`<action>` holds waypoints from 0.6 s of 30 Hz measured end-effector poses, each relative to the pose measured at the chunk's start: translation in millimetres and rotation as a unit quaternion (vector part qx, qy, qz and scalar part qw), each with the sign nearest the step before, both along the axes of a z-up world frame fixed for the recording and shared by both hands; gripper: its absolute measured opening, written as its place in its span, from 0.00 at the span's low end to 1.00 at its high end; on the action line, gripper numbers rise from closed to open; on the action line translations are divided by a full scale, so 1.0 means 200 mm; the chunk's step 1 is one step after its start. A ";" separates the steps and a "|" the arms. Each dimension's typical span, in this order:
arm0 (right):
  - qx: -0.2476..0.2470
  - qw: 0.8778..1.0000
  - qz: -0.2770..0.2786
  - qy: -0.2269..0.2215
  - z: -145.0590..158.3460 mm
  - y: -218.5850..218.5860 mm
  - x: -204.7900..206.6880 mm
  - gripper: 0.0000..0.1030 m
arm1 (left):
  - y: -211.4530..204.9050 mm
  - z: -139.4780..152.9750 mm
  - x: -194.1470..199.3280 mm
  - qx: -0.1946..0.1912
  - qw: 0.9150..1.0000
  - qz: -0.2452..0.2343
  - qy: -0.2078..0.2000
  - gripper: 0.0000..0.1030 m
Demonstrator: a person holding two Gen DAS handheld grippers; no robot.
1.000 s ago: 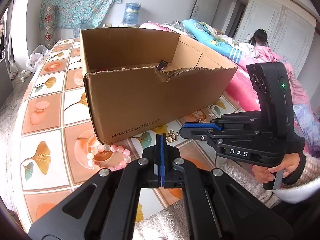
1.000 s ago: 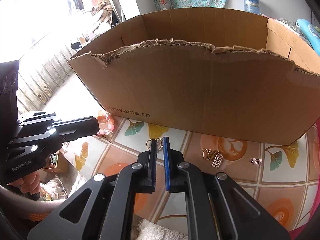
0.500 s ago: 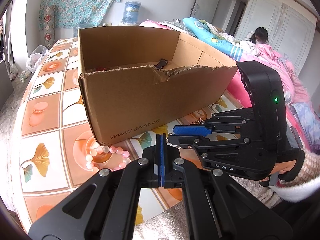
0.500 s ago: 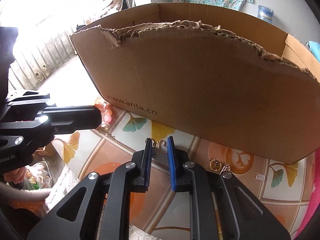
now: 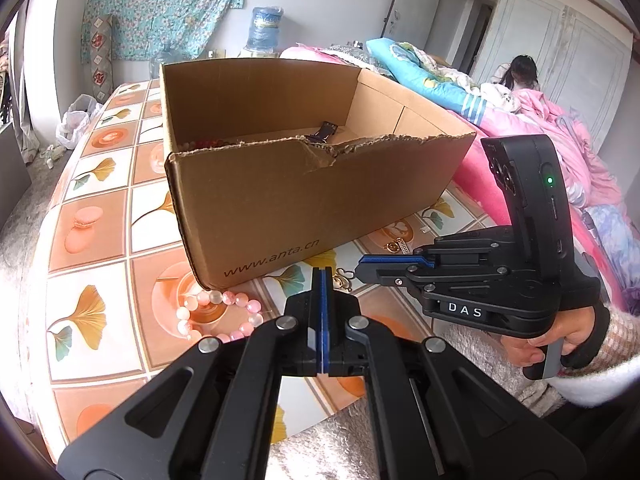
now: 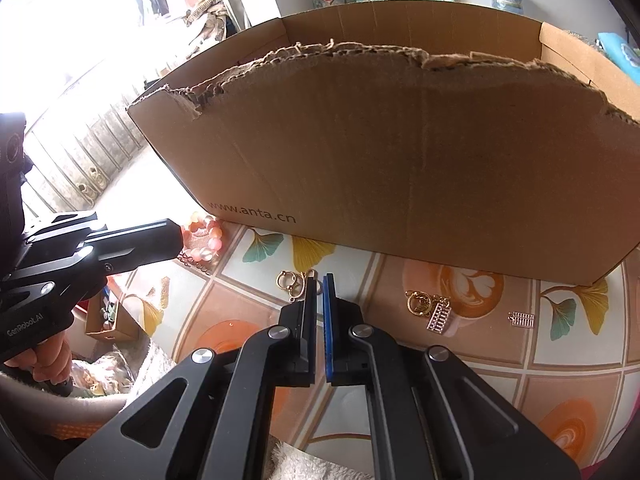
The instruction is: Organize jewelry
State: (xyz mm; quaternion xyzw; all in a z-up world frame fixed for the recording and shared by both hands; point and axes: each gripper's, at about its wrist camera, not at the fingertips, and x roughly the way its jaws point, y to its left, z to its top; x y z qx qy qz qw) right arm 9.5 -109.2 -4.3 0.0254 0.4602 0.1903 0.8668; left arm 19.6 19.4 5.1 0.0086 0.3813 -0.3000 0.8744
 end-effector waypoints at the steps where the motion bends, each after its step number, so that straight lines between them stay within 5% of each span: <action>1: -0.009 1.000 0.001 -0.005 0.00 0.01 -0.01 0.03 | 0.00 0.00 0.00 0.000 1.000 0.000 0.000 0.00; 7: -0.015 1.000 0.010 -0.010 0.01 0.08 -0.04 0.09 | 0.00 0.00 0.00 0.002 1.000 0.001 -0.003 0.00; 9: -0.019 1.000 0.014 -0.017 0.01 0.12 -0.04 0.27 | 0.01 0.00 -0.01 0.002 1.000 0.003 -0.004 0.00; 18: -0.053 0.997 0.044 -0.047 0.02 0.26 -0.02 0.28 | 0.01 0.00 0.01 0.009 1.000 0.011 -0.002 0.00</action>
